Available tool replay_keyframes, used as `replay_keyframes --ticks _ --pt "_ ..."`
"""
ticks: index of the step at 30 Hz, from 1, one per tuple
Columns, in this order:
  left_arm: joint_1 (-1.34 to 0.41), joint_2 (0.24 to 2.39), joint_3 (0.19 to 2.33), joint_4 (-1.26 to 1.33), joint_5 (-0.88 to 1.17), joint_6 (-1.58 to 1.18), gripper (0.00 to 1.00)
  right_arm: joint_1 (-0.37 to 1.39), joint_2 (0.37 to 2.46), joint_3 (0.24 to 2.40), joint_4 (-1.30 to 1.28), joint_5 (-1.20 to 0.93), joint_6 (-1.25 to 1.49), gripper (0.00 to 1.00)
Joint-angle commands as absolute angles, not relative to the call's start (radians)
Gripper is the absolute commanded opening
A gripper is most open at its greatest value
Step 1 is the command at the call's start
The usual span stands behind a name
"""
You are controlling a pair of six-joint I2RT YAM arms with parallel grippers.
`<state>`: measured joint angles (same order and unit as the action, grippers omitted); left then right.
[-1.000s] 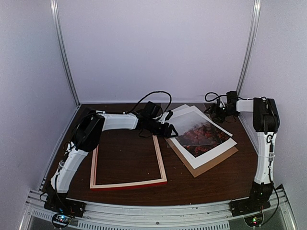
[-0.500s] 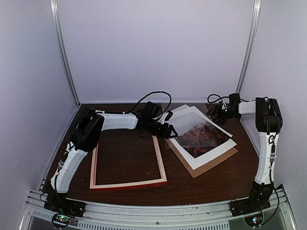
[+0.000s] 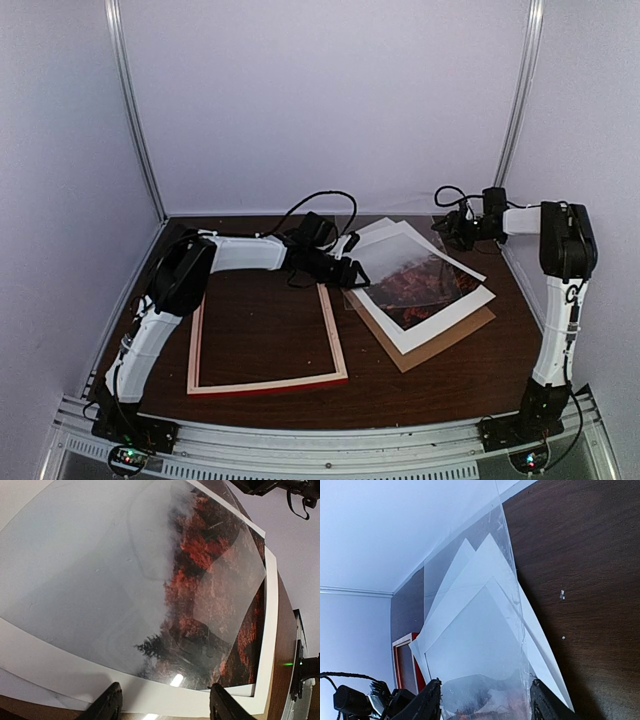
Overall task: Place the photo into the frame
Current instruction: Pick up the glass panel from the mat board.
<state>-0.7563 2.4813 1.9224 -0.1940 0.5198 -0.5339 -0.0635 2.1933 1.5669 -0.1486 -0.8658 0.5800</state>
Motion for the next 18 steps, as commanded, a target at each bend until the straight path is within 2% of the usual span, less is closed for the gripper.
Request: replay_keyframes --ticks 1,18 --pt "-0.768 2.482 1.884 -0.279 0.504 -0.532 0.61 -0.048 2.14 1.532 -0.193 -0.945 0.555 0.59" --pt "-0.769 2.472 1.875 -0.279 0.502 -0.531 0.61 -0.06 2.052 1.433 -0.336 -1.017 0.359 0.44"
